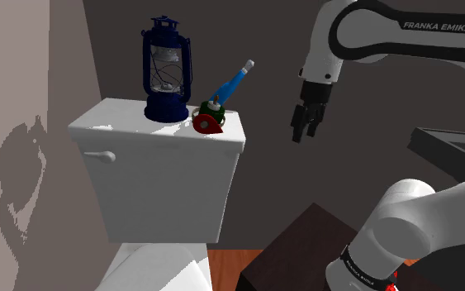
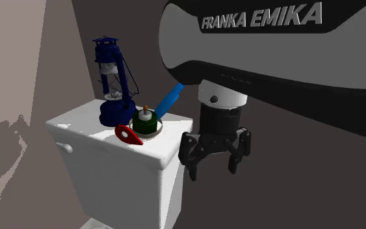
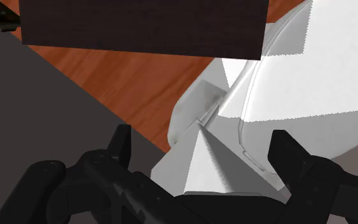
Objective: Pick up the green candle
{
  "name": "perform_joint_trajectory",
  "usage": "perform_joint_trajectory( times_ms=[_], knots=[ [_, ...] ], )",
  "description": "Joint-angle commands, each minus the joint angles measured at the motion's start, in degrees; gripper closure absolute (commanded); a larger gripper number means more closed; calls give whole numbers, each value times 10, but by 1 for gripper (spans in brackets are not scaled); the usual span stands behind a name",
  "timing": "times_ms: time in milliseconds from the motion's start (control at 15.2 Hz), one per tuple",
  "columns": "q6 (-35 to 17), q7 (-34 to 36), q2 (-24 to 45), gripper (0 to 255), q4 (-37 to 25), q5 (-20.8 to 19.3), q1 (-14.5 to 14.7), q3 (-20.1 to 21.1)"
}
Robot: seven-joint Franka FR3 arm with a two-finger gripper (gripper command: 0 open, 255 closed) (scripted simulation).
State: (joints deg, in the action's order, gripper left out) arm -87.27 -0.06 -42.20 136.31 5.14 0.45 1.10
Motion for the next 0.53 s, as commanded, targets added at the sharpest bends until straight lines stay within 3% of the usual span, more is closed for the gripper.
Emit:
perform_joint_trajectory(
  times_ms=[0, 462],
  knots=[
    [0, 0, 0, 0, 0, 0, 0, 0],
    [-62, 86, 116, 0, -99, 19, 0, 54]
  ],
)
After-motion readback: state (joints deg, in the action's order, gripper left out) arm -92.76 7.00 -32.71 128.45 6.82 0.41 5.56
